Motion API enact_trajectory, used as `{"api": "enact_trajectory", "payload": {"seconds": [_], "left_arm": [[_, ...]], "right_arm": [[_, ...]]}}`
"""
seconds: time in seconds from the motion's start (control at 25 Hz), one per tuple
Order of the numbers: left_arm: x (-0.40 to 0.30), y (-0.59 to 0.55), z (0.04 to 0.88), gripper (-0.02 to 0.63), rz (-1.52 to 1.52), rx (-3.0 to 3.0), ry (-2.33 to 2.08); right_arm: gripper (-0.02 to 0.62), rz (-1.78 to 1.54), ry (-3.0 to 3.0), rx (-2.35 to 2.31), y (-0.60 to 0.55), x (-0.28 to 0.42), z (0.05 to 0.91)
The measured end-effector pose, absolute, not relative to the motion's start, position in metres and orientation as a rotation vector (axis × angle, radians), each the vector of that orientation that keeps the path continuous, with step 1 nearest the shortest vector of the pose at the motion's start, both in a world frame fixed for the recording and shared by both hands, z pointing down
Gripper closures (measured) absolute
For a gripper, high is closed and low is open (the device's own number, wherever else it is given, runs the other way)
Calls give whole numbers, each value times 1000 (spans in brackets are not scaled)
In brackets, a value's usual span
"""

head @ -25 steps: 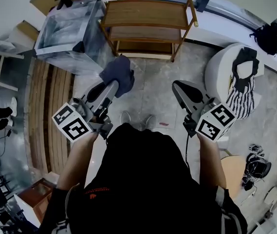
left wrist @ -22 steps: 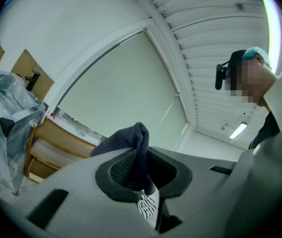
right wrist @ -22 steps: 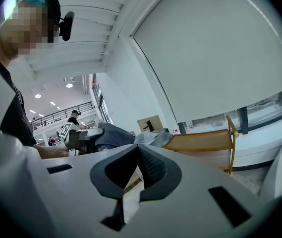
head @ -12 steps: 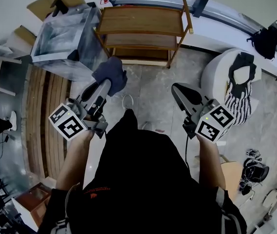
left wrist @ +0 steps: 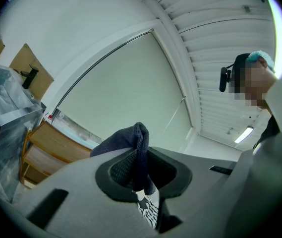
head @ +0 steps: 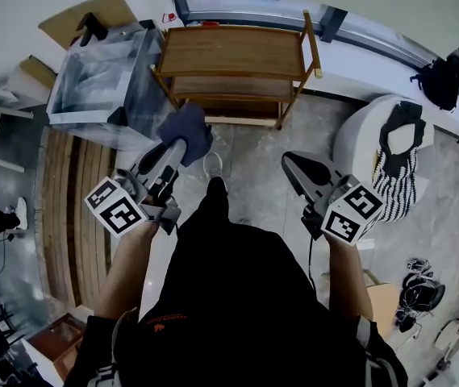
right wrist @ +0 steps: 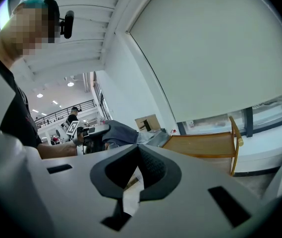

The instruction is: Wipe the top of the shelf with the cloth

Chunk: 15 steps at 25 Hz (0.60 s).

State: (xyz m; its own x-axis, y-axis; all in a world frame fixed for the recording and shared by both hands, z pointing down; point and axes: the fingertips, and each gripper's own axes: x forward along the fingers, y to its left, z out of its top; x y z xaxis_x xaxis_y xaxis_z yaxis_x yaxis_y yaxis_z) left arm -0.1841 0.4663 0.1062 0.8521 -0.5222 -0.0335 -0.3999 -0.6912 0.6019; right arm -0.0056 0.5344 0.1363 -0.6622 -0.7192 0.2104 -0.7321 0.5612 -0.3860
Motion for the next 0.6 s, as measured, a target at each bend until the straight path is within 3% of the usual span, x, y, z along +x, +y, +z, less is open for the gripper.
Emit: {"api": "enact_trajectory", "payload": {"seconds": [0.6], "left_arm": [[-214, 294, 133, 554, -211, 2384, -668]], "right_arm": [[591, 837, -2702, 1229, 369, -44, 167]]}}
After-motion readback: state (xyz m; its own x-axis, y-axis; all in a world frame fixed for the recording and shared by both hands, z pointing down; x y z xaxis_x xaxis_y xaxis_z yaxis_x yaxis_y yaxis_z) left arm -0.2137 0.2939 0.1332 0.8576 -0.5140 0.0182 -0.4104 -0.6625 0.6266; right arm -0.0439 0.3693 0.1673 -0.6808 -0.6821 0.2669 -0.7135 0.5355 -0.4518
